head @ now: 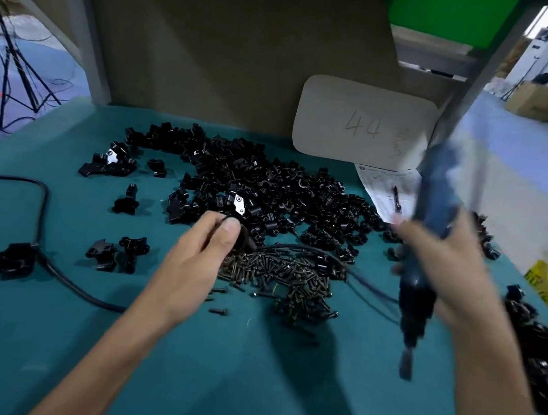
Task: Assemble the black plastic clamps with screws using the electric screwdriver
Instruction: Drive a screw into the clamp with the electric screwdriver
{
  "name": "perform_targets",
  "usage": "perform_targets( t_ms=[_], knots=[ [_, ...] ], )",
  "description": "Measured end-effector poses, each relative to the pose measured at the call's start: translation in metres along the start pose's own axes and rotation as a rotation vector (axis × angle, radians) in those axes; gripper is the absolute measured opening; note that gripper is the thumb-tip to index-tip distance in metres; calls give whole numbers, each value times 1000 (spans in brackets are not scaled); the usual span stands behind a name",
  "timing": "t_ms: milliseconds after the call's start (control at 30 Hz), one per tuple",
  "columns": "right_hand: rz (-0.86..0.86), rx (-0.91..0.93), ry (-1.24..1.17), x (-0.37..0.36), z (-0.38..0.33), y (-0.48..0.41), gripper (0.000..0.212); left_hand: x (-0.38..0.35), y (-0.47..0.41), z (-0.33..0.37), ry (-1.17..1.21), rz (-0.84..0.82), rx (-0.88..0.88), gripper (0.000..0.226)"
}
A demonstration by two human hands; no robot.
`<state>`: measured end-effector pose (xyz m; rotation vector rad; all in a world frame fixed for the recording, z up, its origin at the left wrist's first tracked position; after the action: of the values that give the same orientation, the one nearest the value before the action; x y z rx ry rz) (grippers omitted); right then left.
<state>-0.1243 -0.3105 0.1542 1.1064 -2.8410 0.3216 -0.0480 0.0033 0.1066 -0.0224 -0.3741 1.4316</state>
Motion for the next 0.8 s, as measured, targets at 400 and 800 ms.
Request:
perform_targets(
  t_ms=[400, 800],
  knots=[
    [-162, -6, 1167, -6, 128, 32, 67, -27, -26, -23, 40, 228, -79, 28],
    [-490, 606, 1112, -161, 112, 86, 26, -24, -31, -4, -110, 112, -228, 31]
  ],
)
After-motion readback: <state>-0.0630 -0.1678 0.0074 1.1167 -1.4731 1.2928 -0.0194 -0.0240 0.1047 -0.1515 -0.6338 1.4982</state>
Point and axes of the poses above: each hand's wrist, its own y-axis away from the middle knuckle, its own x-axis out of the back of the hand, z = x × y, the point moved 7 cm from there along -y, towards the middle knuckle, and after that the axes turned 12 degrees about z, right-handed, at the moved point
